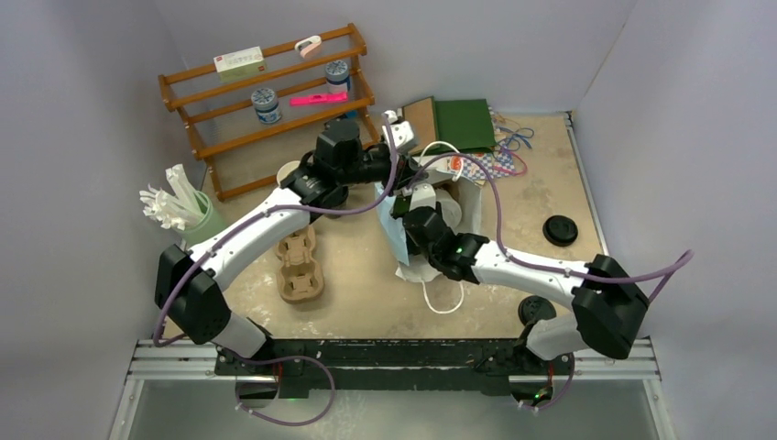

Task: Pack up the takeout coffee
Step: Place the coffee cup on the cup tray.

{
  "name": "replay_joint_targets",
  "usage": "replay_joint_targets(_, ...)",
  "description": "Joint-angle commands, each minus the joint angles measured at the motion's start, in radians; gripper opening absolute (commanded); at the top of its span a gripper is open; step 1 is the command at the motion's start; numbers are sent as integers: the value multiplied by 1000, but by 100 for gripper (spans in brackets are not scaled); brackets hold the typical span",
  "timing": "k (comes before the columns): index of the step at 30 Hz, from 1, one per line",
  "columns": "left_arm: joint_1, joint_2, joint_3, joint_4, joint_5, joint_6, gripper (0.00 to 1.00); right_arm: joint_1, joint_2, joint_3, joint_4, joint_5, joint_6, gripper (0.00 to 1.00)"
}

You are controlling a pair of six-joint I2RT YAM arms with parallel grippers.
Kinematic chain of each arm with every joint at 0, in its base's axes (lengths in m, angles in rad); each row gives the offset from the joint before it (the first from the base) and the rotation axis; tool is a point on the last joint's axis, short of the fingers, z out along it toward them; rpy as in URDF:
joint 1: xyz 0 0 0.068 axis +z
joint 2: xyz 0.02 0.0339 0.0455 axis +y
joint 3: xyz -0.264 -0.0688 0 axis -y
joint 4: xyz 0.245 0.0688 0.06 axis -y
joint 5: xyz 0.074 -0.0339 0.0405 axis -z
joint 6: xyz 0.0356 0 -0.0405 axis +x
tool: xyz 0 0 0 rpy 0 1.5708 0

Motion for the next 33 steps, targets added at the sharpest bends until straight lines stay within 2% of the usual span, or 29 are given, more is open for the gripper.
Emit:
replay_joint_targets(1, -21, -93, -7, 128, 137, -43, 0, -8, -39, 78, -124, -11, -7, 7)
replay_joint_targets(10, 4, -104, -38, 182, 238, -199, 0, -41, 2, 284, -373, -85, -6, 8)
replay_joint_targets(18, 8, -87, -69, 275, 311, -346, 0, -50, -30, 381, -622, -154, 76, 6)
replay_joint_targets(33, 8, -72, -188, 401, 358, -474, 0, -50, -69, 380, -768, -221, 149, 1)
